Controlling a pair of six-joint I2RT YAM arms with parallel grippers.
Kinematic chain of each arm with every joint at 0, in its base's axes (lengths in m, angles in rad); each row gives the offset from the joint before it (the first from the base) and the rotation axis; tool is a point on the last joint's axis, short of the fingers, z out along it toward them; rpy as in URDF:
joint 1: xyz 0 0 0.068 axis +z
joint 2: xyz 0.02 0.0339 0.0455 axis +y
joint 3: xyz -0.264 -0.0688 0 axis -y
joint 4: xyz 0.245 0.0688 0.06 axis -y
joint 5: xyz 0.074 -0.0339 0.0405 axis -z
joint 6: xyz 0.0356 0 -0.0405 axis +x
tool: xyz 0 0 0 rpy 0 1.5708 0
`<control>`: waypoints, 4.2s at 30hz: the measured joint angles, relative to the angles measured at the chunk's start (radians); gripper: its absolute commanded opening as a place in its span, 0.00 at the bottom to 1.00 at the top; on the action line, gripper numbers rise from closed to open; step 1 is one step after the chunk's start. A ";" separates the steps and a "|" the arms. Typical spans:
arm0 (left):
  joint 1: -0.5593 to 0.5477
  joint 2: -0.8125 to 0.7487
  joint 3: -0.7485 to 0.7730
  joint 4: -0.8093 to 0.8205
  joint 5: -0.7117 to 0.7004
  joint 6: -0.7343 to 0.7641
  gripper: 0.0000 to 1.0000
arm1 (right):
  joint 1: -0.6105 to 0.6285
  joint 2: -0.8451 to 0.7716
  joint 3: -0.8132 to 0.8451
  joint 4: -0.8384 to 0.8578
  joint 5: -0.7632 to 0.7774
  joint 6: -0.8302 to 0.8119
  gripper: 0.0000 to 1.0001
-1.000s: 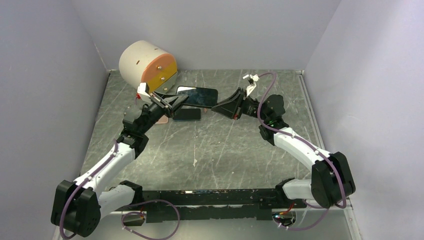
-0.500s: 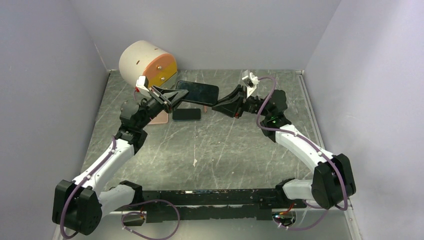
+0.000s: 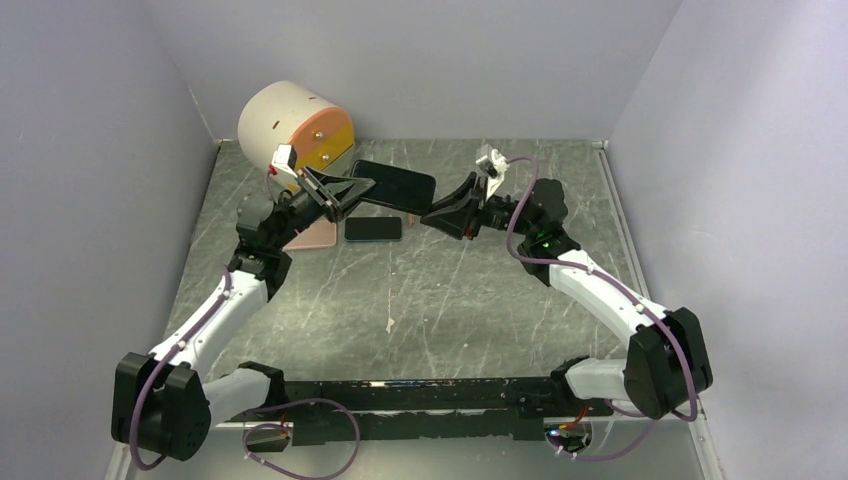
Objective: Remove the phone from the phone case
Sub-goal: Remove the phone case from the phone.
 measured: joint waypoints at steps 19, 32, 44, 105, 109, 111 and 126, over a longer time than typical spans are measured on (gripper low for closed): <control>0.123 -0.020 0.038 -0.083 0.212 0.088 0.03 | 0.007 -0.187 -0.050 -0.153 0.160 0.036 0.56; 0.123 -0.019 0.038 0.014 0.222 0.064 0.02 | 0.007 -0.077 -0.042 0.057 0.313 0.409 0.54; 0.123 -0.019 0.037 0.102 0.222 0.015 0.03 | 0.007 -0.017 -0.002 0.212 0.325 0.581 0.44; 0.118 -0.014 -0.023 0.319 0.202 -0.002 0.02 | 0.008 -0.050 0.082 0.209 0.278 0.619 0.44; 0.118 -0.013 -0.023 0.327 0.202 -0.004 0.03 | 0.008 -0.077 0.082 0.178 0.290 0.577 0.44; 0.118 -0.013 -0.023 0.340 0.202 -0.010 0.03 | 0.008 -0.073 0.082 0.166 0.290 0.569 0.44; 0.118 0.000 -0.023 0.388 0.202 -0.037 0.03 | 0.029 -0.016 0.082 0.154 0.266 0.576 0.32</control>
